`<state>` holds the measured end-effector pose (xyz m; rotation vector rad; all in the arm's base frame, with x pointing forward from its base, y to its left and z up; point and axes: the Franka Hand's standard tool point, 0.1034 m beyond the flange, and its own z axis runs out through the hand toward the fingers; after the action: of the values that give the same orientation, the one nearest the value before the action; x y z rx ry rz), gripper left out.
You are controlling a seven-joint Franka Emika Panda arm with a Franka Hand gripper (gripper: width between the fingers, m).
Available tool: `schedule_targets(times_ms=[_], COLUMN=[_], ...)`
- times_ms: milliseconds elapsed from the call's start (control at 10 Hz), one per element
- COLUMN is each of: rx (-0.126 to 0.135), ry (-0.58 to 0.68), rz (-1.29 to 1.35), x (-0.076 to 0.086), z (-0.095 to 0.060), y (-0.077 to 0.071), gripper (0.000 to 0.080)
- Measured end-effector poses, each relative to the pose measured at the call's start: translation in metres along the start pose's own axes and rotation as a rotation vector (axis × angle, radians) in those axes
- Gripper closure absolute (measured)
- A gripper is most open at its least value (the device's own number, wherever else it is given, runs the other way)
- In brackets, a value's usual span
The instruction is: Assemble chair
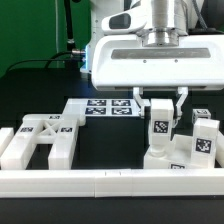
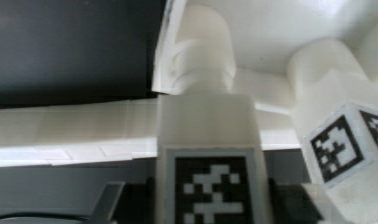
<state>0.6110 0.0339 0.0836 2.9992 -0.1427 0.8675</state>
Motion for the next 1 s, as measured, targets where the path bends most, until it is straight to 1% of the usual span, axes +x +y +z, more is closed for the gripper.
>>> schedule_targets(times_ms=[300, 600, 800, 900, 1000], rx=[-0.002, -0.005, -0.005, -0.005, -0.005], ry=[-0.014, 0.019, 0.018, 0.017, 0.017], rz=[-0.009, -0.016, -0.016, -0.016, -0.017], x=[-0.0103, -0.0092, -0.0091, -0.0093, -0.0092], z=[0.007, 0.0079, 0.008, 0.0081, 0.008], y=[-0.0025, -0.0047, -0.0042, -0.0042, -0.004], gripper=[0.0514, 0.0514, 0.0514, 0.0433, 0.0433])
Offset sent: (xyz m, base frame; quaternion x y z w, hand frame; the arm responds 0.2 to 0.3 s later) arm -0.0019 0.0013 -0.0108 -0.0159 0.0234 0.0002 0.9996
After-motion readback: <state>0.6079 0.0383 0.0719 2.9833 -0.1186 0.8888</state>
